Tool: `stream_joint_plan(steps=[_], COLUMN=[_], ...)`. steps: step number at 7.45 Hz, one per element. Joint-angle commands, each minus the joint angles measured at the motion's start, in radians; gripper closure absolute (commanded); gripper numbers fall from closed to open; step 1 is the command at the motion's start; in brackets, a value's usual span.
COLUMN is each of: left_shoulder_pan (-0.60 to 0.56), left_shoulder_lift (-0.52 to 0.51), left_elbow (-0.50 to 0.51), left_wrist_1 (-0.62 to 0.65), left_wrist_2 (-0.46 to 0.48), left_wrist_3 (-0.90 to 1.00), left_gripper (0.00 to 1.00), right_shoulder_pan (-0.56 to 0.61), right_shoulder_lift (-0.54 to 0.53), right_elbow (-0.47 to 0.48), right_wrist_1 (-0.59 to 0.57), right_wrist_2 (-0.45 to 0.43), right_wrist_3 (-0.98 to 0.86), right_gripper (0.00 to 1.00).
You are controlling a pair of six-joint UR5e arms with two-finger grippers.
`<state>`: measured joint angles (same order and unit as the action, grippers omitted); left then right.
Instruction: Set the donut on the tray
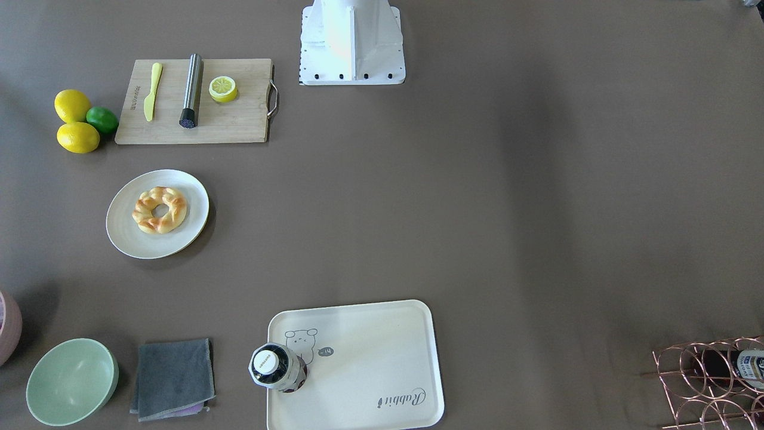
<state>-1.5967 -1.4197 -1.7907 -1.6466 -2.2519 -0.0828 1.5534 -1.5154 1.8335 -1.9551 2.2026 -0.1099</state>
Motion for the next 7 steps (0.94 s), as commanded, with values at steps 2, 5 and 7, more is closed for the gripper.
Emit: stream_joint_plan(steps=[2,5,7], left_shoulder_pan=[0.0,0.0,0.0], left_shoulder_lift=[-0.013,-0.041,-0.062], left_elbow=[-0.01,-0.019,-0.018], left_wrist_1=[-0.001,-0.004,-0.004], left_wrist_2=[-0.012,-0.014,-0.014], left_wrist_3=[0.0,-0.012,-0.012], left_gripper=[0.02,0.02,0.02], right_shoulder_pan=[0.005,0.004,0.005], right_shoulder_lift=[-0.002,-0.026,-0.043], right_elbow=[-0.037,-0.101,-0.097], right_wrist_1=[0.027,0.135,0.186], right_wrist_2=[-0.011,-0.027,0.023], right_wrist_3=[0.003,-0.002,0.01], right_gripper=[0.01,0.01,0.01])
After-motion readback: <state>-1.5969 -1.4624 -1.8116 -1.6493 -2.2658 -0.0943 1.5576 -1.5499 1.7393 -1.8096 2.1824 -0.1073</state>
